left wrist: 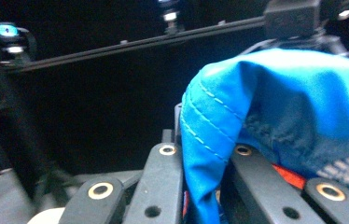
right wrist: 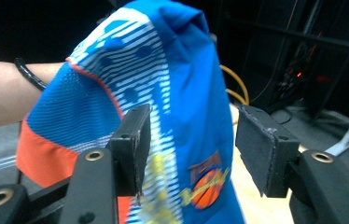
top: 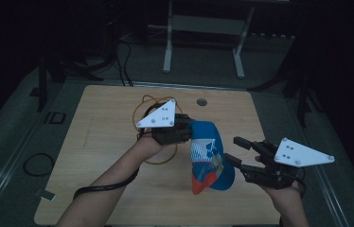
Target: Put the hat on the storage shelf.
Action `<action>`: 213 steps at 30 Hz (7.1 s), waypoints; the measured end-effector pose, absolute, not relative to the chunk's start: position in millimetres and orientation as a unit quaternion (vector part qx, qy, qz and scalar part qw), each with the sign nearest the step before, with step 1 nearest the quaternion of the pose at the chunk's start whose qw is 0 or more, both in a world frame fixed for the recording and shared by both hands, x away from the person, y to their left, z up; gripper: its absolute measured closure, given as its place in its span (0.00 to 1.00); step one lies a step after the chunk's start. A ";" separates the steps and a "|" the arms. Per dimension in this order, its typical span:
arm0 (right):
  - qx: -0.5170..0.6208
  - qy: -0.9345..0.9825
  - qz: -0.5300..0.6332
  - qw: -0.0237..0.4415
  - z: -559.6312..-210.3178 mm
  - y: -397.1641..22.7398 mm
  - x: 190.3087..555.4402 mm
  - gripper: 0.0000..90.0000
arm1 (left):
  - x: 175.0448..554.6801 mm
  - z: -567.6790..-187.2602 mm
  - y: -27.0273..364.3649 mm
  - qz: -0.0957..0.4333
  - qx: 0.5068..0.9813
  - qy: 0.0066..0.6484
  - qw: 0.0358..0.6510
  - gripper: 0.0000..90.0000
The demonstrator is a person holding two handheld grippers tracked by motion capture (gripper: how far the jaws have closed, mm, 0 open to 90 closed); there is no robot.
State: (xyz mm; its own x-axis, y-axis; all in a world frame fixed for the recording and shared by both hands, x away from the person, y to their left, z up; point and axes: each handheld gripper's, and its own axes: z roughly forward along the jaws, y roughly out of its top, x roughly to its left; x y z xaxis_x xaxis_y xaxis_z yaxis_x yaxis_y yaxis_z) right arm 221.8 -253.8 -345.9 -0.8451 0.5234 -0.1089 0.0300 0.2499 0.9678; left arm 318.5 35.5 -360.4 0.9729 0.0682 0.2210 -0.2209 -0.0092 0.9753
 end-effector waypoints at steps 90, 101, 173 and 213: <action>0.242 0.717 0.599 0.261 -280.0 -173.1 313.7 1.00 | 250.1 -462.1 235.4 0.288 0.717 0.269 0.575 0.02; 0.239 0.733 0.590 0.240 -279.2 -111.4 343.3 1.00 | 226.8 -521.9 246.0 0.292 0.712 0.306 0.561 0.02; 0.245 0.768 0.565 0.177 -375.9 -97.9 348.1 0.46 | 233.4 -561.8 253.4 0.250 0.705 0.337 0.571 0.02; 0.207 0.796 0.536 0.190 -442.5 -150.1 320.8 0.16 | 234.4 -566.1 246.9 0.250 0.719 0.327 0.560 0.02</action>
